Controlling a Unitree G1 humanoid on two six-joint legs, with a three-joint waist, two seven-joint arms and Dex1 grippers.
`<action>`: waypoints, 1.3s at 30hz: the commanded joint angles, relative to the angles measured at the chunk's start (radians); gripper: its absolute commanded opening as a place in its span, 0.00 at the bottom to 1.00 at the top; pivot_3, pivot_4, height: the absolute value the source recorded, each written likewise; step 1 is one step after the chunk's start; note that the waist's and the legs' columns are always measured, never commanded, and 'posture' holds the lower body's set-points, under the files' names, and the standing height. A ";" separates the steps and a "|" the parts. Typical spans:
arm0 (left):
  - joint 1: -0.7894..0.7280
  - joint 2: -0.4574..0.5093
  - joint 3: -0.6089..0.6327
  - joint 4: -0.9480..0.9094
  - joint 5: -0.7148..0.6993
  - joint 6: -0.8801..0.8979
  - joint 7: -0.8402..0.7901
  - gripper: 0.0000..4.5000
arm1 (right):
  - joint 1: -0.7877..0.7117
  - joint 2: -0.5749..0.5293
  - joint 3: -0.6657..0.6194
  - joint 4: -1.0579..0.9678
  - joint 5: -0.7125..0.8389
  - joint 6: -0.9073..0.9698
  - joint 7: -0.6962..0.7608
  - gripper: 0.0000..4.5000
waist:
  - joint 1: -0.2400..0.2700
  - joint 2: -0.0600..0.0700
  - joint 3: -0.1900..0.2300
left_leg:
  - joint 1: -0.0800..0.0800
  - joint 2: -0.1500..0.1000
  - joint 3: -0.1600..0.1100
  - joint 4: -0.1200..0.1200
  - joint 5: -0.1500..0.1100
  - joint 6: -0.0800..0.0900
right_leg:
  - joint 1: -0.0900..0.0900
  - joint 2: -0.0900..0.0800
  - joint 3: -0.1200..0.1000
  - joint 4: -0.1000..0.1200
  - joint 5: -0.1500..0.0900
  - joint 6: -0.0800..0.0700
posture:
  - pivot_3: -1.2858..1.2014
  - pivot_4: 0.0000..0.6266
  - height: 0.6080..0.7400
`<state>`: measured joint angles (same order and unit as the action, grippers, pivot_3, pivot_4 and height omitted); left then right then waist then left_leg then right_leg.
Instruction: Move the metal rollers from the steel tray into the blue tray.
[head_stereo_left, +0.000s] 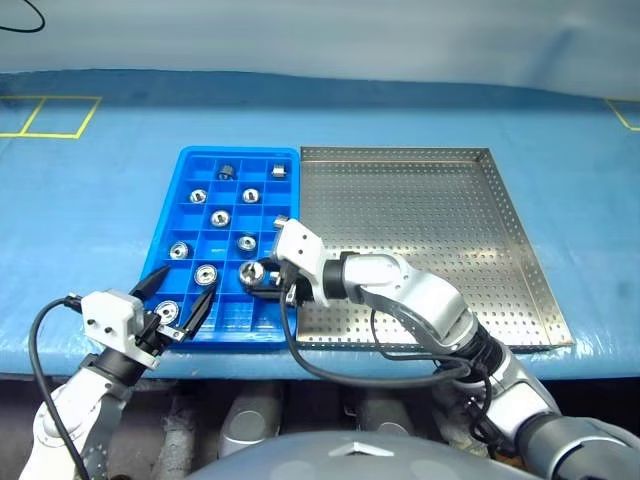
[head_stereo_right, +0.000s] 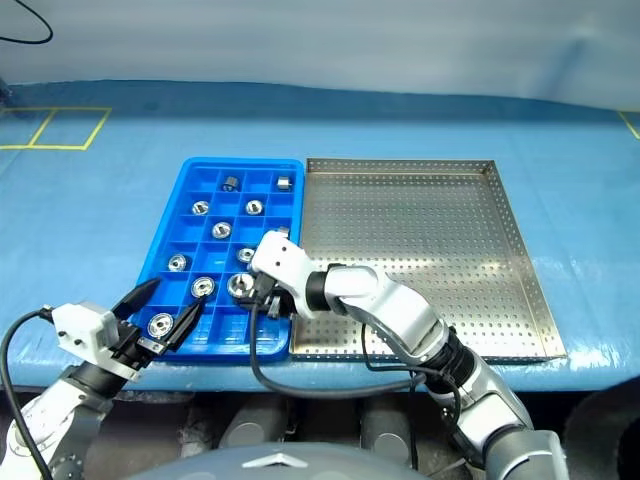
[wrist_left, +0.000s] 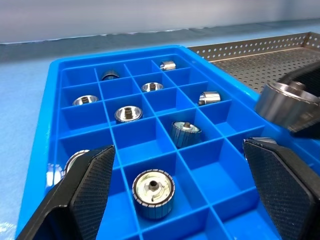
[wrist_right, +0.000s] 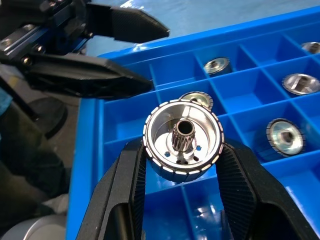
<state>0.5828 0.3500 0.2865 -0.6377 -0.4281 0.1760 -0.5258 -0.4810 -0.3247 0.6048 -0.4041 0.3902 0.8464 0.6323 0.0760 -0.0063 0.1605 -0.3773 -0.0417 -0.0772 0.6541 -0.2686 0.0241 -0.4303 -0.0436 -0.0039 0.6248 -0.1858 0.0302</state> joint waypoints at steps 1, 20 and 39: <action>0.016 -0.008 -0.008 -0.034 0.013 -0.051 -0.007 1.00 | -0.001 -0.018 0.039 -0.058 0.003 0.045 0.031 0.37 | 0.008 0.000 0.000 | 0.000 0.000 0.000 0.000 0.000 0.000 | 0.000 0.000 0.000 0.000 0.000 0.000 | 0.63 0.24 1.00; -0.021 -0.003 -0.050 -0.016 -0.005 -0.050 -0.029 1.00 | 0.012 0.118 0.076 0.142 -0.104 0.018 -0.002 0.53 | 0.013 -0.001 0.000 | -0.001 0.000 -0.002 0.000 -0.001 -0.003 | 0.000 0.001 -0.002 0.001 0.000 0.000 | 0.62 0.24 1.00; -0.209 0.086 -0.161 0.032 -0.024 0.034 -0.101 1.00 | 0.237 0.091 -0.339 -0.117 -0.138 -0.082 -0.240 0.79 | 0.001 -0.002 0.000 | -0.001 -0.001 -0.002 0.003 -0.001 -0.002 | 0.001 0.000 -0.004 0.001 -0.001 0.001 | 0.56 0.24 1.00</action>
<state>0.3856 0.4286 0.1375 -0.6098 -0.4426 0.2012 -0.6175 -0.2569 -0.2399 0.3112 -0.4601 0.2669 0.8019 0.4344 0.0770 -0.0080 0.1601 -0.3787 -0.0423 -0.0795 0.6565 -0.2693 0.0218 -0.4295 -0.0429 -0.0074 0.6256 -0.1865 0.0309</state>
